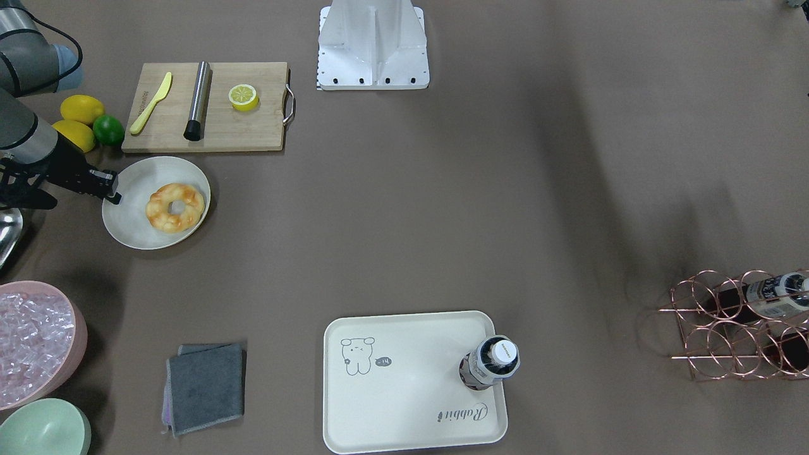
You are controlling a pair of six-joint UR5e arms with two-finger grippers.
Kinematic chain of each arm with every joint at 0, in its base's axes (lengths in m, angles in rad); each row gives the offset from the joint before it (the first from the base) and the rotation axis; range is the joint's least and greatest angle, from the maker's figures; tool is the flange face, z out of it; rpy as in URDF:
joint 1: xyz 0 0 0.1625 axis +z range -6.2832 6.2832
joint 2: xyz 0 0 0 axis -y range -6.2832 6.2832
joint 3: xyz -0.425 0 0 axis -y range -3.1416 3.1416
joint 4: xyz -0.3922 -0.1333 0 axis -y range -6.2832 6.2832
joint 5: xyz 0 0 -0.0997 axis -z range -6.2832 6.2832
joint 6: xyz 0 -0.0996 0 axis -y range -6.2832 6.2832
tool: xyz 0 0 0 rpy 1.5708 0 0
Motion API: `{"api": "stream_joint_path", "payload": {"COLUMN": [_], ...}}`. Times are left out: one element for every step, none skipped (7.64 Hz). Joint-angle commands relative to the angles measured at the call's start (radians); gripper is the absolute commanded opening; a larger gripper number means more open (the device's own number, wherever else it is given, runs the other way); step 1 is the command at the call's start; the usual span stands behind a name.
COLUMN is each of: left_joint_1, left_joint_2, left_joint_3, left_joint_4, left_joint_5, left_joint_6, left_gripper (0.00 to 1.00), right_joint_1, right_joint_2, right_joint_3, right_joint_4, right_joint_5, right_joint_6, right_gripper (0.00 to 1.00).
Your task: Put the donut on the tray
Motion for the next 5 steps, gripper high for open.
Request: {"api": "stream_joint_path", "payload": {"left_joint_1": [-0.001, 0.001, 0.001, -0.001, -0.001], "left_joint_2": [0.000, 0.000, 0.000, 0.000, 0.000], "left_joint_3": [0.001, 0.001, 0.000, -0.002, -0.004], "left_joint_4": [0.000, 0.000, 0.000, 0.000, 0.000], "left_joint_5": [0.000, 0.000, 0.000, 0.000, 0.000], "left_joint_6": [0.000, 0.000, 0.000, 0.000, 0.000], "left_gripper": [0.98, 0.98, 0.98, 0.98, 0.98], "right_joint_1": [0.009, 0.008, 0.008, 0.006, 0.005], "right_joint_2": [0.155, 0.246, 0.355, 0.467, 0.547], "right_joint_3": [-0.018, -0.061, -0.129, -0.208, -0.272], "right_joint_4": [-0.004, -0.004, -0.002, -0.001, 0.002], "right_joint_5": [0.017, 0.011, 0.009, 0.006, -0.014], "right_joint_6": [0.190, 0.268, 0.342, 0.416, 0.465], "right_gripper": [0.00, 0.00, 0.00, 0.00, 0.00]}}
